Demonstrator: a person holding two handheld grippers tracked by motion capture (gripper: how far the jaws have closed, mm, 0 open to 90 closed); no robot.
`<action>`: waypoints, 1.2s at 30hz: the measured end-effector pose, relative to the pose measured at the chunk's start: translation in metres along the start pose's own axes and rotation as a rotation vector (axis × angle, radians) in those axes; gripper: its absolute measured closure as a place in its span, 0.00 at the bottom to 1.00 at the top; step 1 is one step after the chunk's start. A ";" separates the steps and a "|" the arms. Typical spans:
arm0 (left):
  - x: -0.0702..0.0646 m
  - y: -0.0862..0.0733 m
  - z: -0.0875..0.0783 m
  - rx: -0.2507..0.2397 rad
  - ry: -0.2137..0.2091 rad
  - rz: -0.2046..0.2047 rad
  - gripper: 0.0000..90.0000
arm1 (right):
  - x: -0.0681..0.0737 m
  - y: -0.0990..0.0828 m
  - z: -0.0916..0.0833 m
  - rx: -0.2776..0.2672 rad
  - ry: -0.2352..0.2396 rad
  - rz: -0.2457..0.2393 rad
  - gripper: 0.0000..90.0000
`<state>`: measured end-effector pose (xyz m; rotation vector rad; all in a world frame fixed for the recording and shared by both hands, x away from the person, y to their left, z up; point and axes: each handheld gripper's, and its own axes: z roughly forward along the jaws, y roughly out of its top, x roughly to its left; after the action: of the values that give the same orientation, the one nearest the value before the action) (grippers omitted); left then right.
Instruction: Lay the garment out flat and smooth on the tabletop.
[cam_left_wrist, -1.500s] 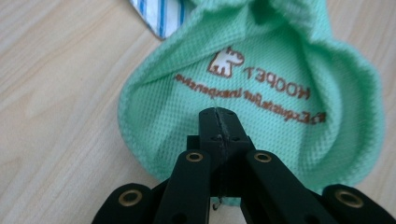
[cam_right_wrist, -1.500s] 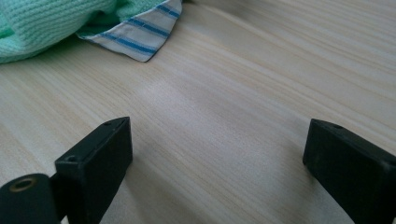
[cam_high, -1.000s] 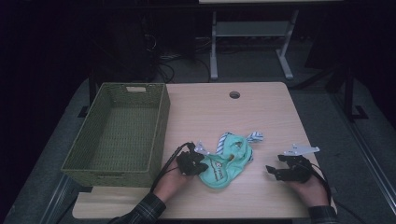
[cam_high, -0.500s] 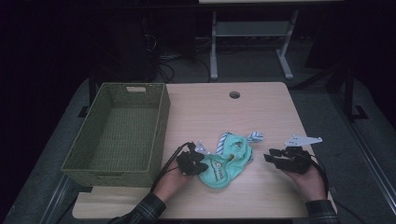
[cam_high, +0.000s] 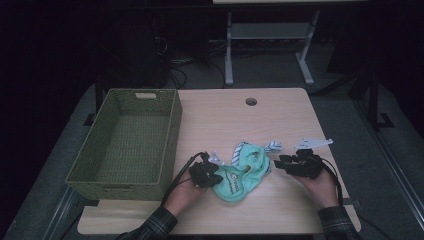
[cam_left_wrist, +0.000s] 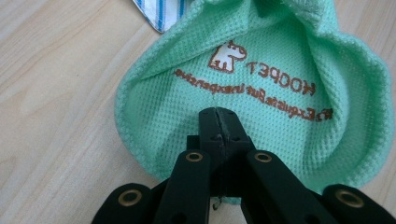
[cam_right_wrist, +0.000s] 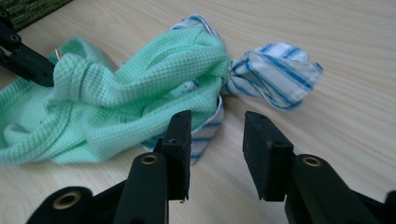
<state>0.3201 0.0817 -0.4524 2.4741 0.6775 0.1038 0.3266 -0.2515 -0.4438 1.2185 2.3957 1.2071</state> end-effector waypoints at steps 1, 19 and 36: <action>0.000 0.000 0.000 0.001 0.000 -0.001 0.99 | 0.001 0.001 0.002 0.000 0.004 0.004 0.69; 0.001 0.000 0.000 0.003 -0.007 -0.002 0.99 | 0.008 0.009 0.032 0.042 0.018 0.016 0.65; 0.000 0.000 0.000 0.003 -0.001 0.001 0.99 | 0.016 0.001 0.045 0.096 0.007 -0.048 0.85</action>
<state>0.3203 0.0815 -0.4523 2.4768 0.6758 0.1020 0.3391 -0.2129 -0.4689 1.1780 2.4989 1.0965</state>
